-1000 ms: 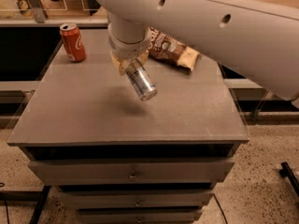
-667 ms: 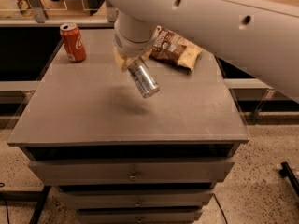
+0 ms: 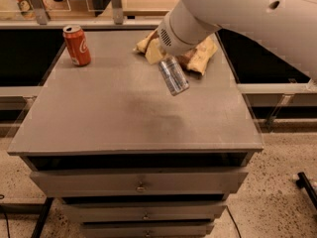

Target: Place redbull can upright

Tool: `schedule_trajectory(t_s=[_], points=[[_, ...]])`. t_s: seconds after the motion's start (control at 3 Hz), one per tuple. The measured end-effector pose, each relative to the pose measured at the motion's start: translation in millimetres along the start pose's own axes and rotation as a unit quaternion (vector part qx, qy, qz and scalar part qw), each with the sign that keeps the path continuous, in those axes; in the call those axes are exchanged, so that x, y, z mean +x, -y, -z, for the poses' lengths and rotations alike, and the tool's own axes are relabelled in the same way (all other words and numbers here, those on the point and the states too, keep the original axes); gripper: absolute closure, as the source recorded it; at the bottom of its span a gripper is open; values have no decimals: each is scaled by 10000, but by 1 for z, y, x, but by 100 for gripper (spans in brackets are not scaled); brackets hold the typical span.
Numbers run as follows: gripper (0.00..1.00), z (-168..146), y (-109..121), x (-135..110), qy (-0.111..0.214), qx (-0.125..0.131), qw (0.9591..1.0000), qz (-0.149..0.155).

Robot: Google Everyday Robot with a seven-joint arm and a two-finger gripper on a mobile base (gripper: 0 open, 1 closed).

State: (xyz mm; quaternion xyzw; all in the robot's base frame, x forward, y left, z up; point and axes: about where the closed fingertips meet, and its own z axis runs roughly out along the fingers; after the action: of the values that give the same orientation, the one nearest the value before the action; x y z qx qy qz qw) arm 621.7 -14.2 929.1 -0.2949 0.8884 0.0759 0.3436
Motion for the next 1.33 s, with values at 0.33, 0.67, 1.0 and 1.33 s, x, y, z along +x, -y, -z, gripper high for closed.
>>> schedule_trajectory(t_s=[0.33, 0.67, 1.0, 1.33], points=[[100, -1, -2, -2, -8, 19, 10000, 53], [100, 2, 6, -1, 318, -284, 9990, -129], [100, -19, 16, 5, 878, -793, 9922, -396], [100, -36, 40, -3, 1788, -1408, 9693, -930]])
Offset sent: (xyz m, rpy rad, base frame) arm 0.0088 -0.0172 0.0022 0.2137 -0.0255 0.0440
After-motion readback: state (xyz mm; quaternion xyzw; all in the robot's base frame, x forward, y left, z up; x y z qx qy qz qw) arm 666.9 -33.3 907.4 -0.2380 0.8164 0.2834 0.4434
